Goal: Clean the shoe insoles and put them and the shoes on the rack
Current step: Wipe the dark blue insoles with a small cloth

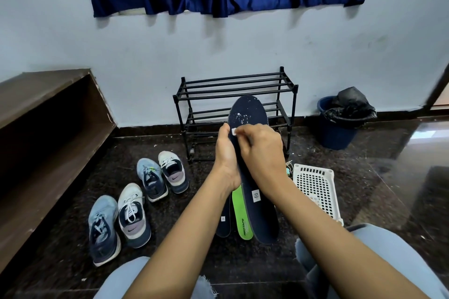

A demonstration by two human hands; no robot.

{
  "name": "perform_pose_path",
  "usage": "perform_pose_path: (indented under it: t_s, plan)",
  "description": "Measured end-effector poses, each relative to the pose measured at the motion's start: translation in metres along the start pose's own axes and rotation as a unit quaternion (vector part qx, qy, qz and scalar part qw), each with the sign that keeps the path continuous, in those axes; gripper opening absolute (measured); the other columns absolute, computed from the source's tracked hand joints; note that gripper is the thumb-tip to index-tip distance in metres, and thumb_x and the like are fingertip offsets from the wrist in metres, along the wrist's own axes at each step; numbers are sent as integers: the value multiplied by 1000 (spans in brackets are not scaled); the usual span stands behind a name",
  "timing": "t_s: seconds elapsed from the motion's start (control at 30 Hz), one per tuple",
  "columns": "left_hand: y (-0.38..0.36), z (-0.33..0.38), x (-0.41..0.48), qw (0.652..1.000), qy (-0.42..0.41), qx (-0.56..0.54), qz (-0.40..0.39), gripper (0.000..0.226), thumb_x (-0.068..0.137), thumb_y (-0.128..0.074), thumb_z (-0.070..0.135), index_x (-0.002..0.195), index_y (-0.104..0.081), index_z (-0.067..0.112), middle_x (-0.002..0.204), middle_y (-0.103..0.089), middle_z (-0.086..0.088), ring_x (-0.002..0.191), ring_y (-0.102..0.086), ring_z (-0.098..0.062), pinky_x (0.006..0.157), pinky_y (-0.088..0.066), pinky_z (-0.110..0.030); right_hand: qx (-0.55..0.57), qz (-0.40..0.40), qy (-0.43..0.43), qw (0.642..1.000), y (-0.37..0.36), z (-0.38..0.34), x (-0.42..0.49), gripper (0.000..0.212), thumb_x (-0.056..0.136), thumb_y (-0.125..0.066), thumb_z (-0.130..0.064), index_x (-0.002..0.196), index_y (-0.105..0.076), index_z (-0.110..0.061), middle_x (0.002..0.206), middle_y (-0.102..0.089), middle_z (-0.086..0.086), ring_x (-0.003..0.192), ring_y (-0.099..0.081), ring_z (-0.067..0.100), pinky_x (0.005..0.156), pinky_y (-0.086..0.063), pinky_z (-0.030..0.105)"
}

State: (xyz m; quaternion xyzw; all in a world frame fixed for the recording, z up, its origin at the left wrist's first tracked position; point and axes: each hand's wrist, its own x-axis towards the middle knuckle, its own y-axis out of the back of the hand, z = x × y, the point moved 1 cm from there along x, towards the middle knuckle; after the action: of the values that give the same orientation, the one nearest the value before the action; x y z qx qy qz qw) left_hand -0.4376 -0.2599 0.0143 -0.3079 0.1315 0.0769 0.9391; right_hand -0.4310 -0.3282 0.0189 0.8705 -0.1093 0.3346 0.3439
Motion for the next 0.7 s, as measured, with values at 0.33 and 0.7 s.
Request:
perform_pose_path:
  t_s: [0.33,0.7]
  plan:
    - [-6,-2,-7,1000,9,16,-15,58,101,-28,53,92,-72,16,85,-76,-5,81,-70,-19,77,-54,-31,-27,6,0,1000,5,7,11,15,83,-59,-11,89,-73,-11,79,-69,10,78,-61,29,72,-46,34]
    - [-4,6,-8,1000,-8,17,-5,58,100,-29,54,94,-72,15,89,-75,-3,83,-70,-17,77,-54,-28,-24,-2,20,1000,2,0,0,19,80,-56,-14,86,-73,-11,72,-67,8,71,-59,27,67,-42,31]
